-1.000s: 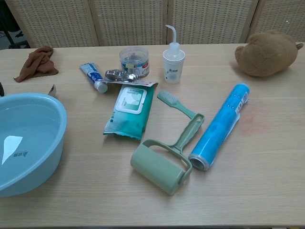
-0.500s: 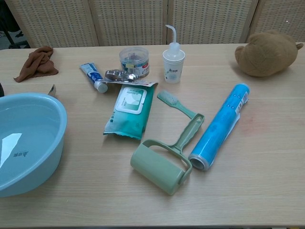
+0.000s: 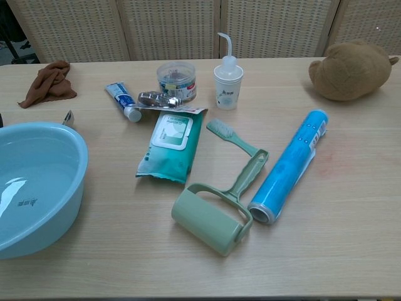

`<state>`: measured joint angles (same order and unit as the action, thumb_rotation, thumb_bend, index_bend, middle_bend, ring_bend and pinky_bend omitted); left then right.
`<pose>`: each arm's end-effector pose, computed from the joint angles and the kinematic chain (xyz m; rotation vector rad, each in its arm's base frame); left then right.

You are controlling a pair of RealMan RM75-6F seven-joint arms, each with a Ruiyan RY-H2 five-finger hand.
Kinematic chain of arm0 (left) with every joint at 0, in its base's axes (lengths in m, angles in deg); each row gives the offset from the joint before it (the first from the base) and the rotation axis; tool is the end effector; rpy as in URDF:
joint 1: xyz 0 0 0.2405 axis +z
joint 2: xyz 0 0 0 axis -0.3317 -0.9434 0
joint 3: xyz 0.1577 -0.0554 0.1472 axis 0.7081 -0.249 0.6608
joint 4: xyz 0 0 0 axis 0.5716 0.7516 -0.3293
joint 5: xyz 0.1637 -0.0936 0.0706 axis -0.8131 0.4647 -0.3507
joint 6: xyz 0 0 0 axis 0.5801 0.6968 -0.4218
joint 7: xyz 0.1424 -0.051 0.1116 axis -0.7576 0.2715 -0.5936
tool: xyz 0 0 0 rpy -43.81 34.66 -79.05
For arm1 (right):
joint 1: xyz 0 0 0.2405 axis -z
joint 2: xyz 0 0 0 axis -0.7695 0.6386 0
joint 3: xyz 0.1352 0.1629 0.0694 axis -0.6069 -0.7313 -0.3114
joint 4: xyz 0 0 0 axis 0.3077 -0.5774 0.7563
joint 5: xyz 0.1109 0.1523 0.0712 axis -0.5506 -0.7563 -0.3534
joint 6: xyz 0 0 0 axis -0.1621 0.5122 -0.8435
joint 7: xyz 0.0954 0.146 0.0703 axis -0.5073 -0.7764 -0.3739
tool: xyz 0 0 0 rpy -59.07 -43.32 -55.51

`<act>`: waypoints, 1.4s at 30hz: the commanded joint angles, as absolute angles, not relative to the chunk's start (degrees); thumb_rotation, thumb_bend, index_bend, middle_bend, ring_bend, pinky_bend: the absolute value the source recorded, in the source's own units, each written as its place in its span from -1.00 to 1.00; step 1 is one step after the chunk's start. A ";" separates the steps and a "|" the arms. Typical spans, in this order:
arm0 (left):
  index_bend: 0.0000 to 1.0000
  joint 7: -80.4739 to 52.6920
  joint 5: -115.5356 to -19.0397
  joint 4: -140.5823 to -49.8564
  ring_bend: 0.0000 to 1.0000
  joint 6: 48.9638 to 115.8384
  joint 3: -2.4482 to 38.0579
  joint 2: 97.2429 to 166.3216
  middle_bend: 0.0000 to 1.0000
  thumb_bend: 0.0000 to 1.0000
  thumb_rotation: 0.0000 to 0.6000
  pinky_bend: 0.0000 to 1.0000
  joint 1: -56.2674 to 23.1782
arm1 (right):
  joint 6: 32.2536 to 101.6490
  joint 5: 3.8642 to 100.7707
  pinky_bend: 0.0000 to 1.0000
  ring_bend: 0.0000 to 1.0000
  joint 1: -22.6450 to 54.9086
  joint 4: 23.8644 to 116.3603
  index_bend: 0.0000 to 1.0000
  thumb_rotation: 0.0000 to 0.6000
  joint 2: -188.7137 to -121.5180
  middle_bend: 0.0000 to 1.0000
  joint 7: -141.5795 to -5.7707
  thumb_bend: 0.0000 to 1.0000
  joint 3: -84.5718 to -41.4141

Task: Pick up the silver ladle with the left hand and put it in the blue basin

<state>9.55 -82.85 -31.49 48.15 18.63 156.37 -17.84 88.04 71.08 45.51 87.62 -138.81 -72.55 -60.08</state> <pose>-0.3813 0.4091 0.0404 -1.4198 -1.1300 -0.3879 -0.2806 -0.2360 0.1582 1.2569 -0.9193 0.9560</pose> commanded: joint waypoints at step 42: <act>0.72 12.36 -97.26 -79.66 0.50 94.24 25.25 120.80 0.85 0.29 1.00 0.49 -7.27 | 91.56 74.87 -1.00 -1.00 47.11 92.53 -1.00 1.00 -135.39 -1.00 -75.18 -1.00 -59.09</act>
<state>16.97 -93.13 -67.96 89.31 22.27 128.78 -9.94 91.52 74.81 47.05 92.49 -135.45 -75.12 -59.09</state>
